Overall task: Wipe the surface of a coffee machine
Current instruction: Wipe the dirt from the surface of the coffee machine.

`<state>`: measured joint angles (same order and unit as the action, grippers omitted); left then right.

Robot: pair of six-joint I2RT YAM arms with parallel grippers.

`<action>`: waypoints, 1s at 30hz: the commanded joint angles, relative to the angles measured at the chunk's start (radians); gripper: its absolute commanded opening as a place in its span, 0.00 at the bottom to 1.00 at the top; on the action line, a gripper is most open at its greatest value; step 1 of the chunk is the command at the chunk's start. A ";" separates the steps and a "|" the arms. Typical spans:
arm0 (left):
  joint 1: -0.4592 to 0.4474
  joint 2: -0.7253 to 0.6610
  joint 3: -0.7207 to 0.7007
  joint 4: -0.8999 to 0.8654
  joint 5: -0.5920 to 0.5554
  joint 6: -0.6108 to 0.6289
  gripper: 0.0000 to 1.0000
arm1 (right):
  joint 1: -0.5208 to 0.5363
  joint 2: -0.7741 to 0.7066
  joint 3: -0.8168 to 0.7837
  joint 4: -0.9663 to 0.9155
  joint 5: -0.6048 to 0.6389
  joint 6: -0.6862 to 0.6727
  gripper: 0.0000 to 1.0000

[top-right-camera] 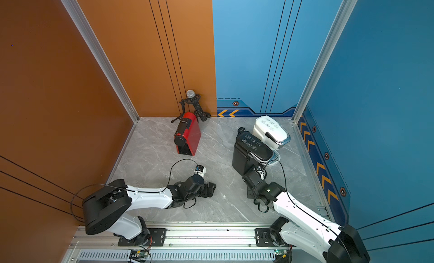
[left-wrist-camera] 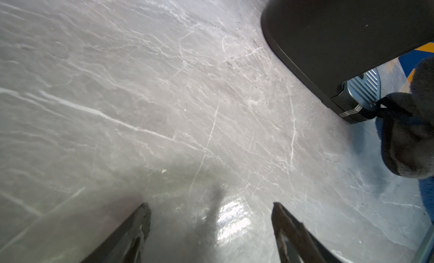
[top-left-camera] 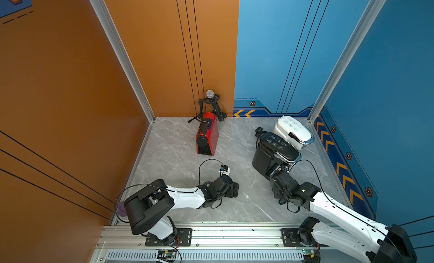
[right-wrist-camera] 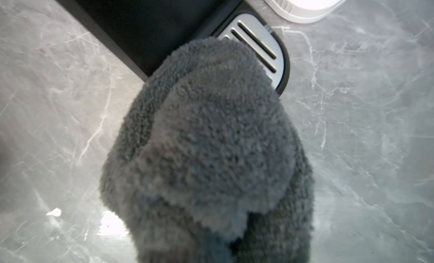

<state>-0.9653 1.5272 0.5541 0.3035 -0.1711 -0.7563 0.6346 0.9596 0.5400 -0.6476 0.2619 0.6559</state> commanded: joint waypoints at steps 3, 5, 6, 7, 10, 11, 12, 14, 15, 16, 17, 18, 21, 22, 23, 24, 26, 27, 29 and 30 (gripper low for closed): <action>-0.009 -0.009 0.007 0.006 0.011 0.014 0.82 | -0.063 0.057 -0.030 0.191 -0.133 0.018 0.08; -0.010 -0.010 0.006 0.005 0.010 0.014 0.82 | -0.056 0.103 -0.035 0.241 -0.153 0.023 0.08; -0.011 -0.010 0.006 0.005 0.009 0.012 0.82 | -0.046 0.125 -0.035 0.258 -0.150 0.026 0.08; -0.012 -0.013 0.004 0.005 0.007 0.011 0.82 | -0.035 0.155 -0.034 0.276 -0.145 0.029 0.08; -0.012 -0.017 -0.002 0.005 0.004 0.009 0.82 | -0.003 0.254 -0.020 0.336 -0.142 0.032 0.08; -0.012 -0.020 -0.004 0.005 0.003 0.009 0.82 | 0.009 0.285 -0.011 0.350 -0.142 0.031 0.08; -0.012 -0.023 -0.007 0.005 0.002 0.008 0.82 | 0.019 0.309 -0.001 0.357 -0.139 0.031 0.08; -0.012 -0.033 -0.014 0.003 0.001 0.008 0.82 | 0.035 0.340 0.014 0.361 -0.125 0.031 0.08; -0.011 -0.038 -0.016 0.004 0.000 0.008 0.82 | 0.040 0.345 0.017 0.358 -0.116 0.033 0.08; -0.010 -0.042 -0.020 0.004 -0.004 0.007 0.82 | 0.042 0.341 0.016 0.346 -0.099 0.036 0.08; -0.009 -0.046 -0.025 0.004 -0.008 0.006 0.82 | 0.042 0.329 0.011 0.329 -0.077 0.040 0.08; -0.008 -0.050 -0.026 0.004 -0.010 0.005 0.82 | 0.041 0.317 0.008 0.309 -0.055 0.045 0.08; -0.004 -0.053 -0.032 0.003 -0.011 0.005 0.82 | 0.027 0.262 -0.015 0.231 0.018 0.075 0.08; -0.003 -0.049 -0.031 0.004 -0.010 0.005 0.82 | 0.024 0.235 -0.028 0.226 0.022 0.087 0.09; -0.003 -0.046 -0.027 0.004 -0.008 0.006 0.82 | 0.023 0.212 -0.034 0.204 0.046 0.107 0.09; -0.003 -0.043 -0.024 0.006 -0.005 0.007 0.82 | 0.022 0.196 -0.032 0.181 0.063 0.119 0.09; -0.002 -0.035 -0.017 0.005 0.001 0.011 0.82 | 0.017 0.161 -0.020 0.094 0.125 0.155 0.08; -0.002 -0.032 -0.014 0.005 0.006 0.012 0.82 | 0.006 0.145 -0.015 0.063 0.142 0.165 0.07; -0.001 -0.027 -0.009 0.006 0.007 0.017 0.82 | -0.027 0.092 -0.018 0.001 0.149 0.185 0.06; -0.001 -0.024 -0.008 0.006 0.008 0.018 0.82 | -0.043 0.064 -0.025 -0.020 0.148 0.196 0.06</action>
<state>-0.9691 1.4921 0.5388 0.3035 -0.1715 -0.7563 0.6247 1.0828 0.5240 -0.5259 0.3218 0.7856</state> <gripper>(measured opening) 0.822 0.162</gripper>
